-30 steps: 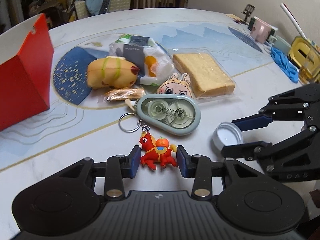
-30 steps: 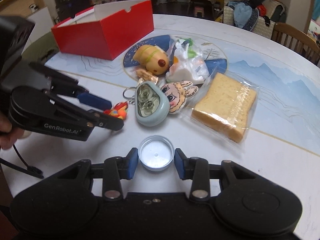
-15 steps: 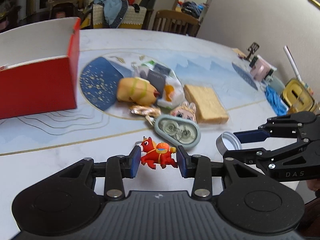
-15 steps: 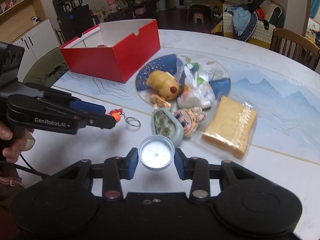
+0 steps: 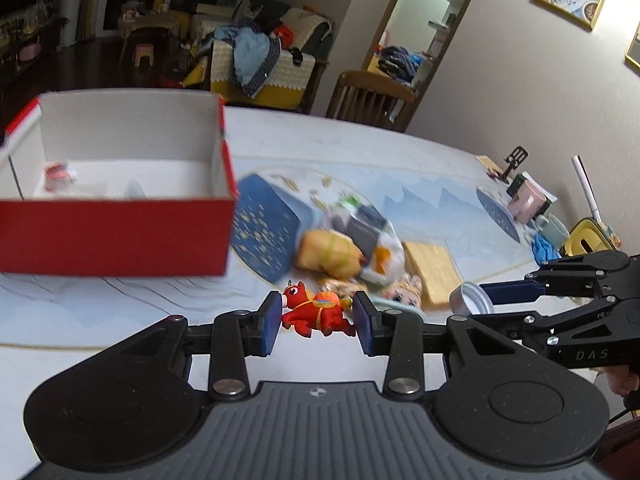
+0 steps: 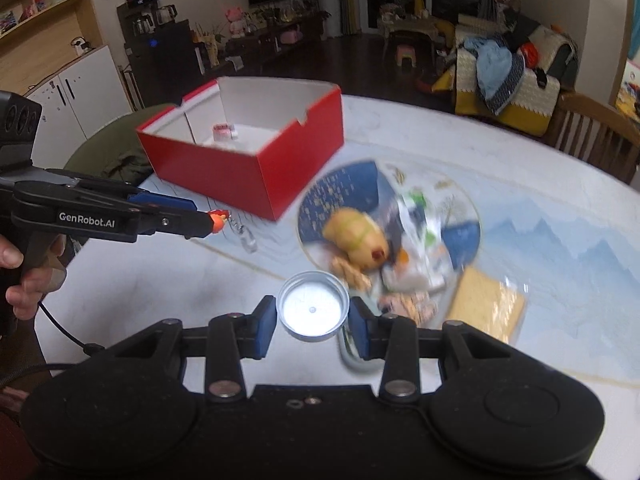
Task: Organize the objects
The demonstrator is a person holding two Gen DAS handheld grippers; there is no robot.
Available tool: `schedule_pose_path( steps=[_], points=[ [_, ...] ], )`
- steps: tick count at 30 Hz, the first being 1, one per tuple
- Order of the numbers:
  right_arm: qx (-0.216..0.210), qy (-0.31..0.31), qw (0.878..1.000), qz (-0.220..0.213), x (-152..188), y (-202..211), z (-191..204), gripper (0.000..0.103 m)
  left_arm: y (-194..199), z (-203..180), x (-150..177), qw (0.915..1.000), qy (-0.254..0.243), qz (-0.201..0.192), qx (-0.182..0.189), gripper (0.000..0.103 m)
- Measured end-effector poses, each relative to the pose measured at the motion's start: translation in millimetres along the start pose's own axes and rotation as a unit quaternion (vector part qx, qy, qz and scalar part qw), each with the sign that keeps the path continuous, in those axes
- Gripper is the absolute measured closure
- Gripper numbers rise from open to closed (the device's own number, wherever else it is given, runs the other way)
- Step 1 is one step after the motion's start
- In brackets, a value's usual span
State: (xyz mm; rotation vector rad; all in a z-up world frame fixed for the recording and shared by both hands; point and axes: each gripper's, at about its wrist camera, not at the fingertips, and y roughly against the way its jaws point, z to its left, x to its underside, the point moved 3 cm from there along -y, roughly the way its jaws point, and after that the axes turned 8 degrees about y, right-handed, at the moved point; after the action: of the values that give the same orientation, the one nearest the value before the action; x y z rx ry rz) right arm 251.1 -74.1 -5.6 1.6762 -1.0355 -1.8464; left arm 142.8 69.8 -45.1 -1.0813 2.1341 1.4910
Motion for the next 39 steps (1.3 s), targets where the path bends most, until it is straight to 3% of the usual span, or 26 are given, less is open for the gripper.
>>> schedule_pose_path(
  steps=[10, 11, 12, 17, 20, 22, 28, 31, 32, 33, 34, 39],
  points=[
    [-0.002, 0.043, 0.998, -0.036, -65.9, -3.8, 20.4, 0.065, 39.5, 25.0, -51.3, 0.9987, -0.026, -0.044, -0.005, 0.066],
    [-0.003, 0.046, 0.998, -0.038, -71.5, -5.9, 22.4, 0.065, 43.2, 27.6, -56.9, 0.9983, -0.031, -0.049, -0.006, 0.067],
    [-0.004, 0.049, 0.998, -0.039, -78.3, -8.4, 24.5, 0.065, 45.3, 29.9, -62.9, 0.9979, -0.035, -0.053, -0.007, 0.075],
    [-0.006, 0.069, 0.997, -0.044, -111.6, -28.0, 37.1, 0.065, 50.2, 47.0, -92.8, 0.9964, -0.052, -0.065, -0.016, 0.077],
    [0.000, 0.076, 0.996, -0.044, -128.7, -43.9, 43.8, 0.065, 42.7, 58.7, -108.1, 0.9961, -0.063, -0.057, -0.026, 0.078],
    [-0.003, 0.067, 0.997, -0.044, -135.1, -50.5, 45.1, 0.065, 38.7, 63.5, -110.0, 0.9961, -0.077, -0.042, -0.012, 0.078],
    [0.005, 0.059, 0.998, -0.036, -134.5, -57.0, 46.5, 0.065, 26.7, 67.6, -83.4, 0.9939, -0.110, 0.000, 0.005, 0.078],
    [0.006, 0.055, 0.998, -0.032, -131.7, -57.4, 47.7, 0.065, 15.4, 67.4, -67.9, 0.9934, -0.111, 0.025, 0.013, 0.071],
    [0.007, 0.054, 0.998, -0.031, -130.5, -56.8, 47.6, 0.065, 11.6, 67.5, -63.1, 0.9931, -0.112, 0.031, 0.015, 0.060],
    [0.008, 0.053, 0.998, -0.031, -129.6, -56.4, 47.6, 0.065, 8.1, 67.9, -57.3, 0.9926, -0.115, 0.037, 0.014, 0.040],
    [0.008, 0.051, 0.998, -0.030, -128.7, -56.0, 47.4, 0.065, 5.2, 67.9, -50.7, 0.9921, -0.118, 0.041, 0.014, 0.035],
    [0.012, 0.047, 0.998, -0.026, -123.7, -54.6, 46.0, 0.065, -11.9, 66.2, -16.5, 0.9886, -0.130, 0.075, 0.007, 0.034]
  ],
)
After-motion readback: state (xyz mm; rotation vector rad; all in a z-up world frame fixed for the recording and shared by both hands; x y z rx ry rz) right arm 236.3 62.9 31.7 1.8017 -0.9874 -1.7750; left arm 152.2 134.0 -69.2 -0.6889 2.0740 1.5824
